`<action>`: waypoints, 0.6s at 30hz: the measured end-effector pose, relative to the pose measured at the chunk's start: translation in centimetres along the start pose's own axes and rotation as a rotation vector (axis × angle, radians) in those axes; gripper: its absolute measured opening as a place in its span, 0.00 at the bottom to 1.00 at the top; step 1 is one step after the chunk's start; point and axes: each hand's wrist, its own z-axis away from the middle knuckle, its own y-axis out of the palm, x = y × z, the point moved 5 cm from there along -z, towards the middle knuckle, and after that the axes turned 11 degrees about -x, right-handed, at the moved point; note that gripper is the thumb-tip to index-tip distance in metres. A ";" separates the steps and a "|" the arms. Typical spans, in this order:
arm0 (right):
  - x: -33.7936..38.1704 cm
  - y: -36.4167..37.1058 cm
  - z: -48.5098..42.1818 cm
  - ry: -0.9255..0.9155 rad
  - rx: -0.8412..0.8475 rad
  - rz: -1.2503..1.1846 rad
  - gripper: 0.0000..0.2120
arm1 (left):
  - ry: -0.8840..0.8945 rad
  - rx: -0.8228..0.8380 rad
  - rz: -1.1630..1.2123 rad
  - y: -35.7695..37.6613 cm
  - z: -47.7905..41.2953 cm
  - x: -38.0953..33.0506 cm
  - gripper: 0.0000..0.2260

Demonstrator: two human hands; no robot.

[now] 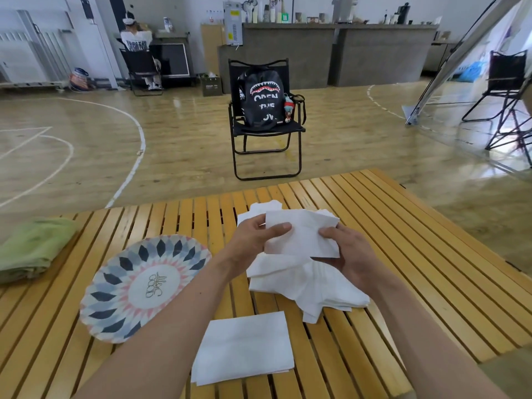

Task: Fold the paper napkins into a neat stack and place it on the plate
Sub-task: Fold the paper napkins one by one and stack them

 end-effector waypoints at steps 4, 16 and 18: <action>-0.7 0.3 1.1 0.003 0.043 0.187 0.11 | 0.024 -0.164 -0.211 -2.1 2.1 0.2 0.10; -4.8 5.2 8.6 0.097 0.299 0.934 0.13 | 0.055 -0.235 -0.686 -8.6 12.8 2.5 0.04; -5.6 5.6 8.9 0.071 0.260 1.039 0.12 | 0.068 -0.235 -0.703 -8.4 13.4 3.5 0.04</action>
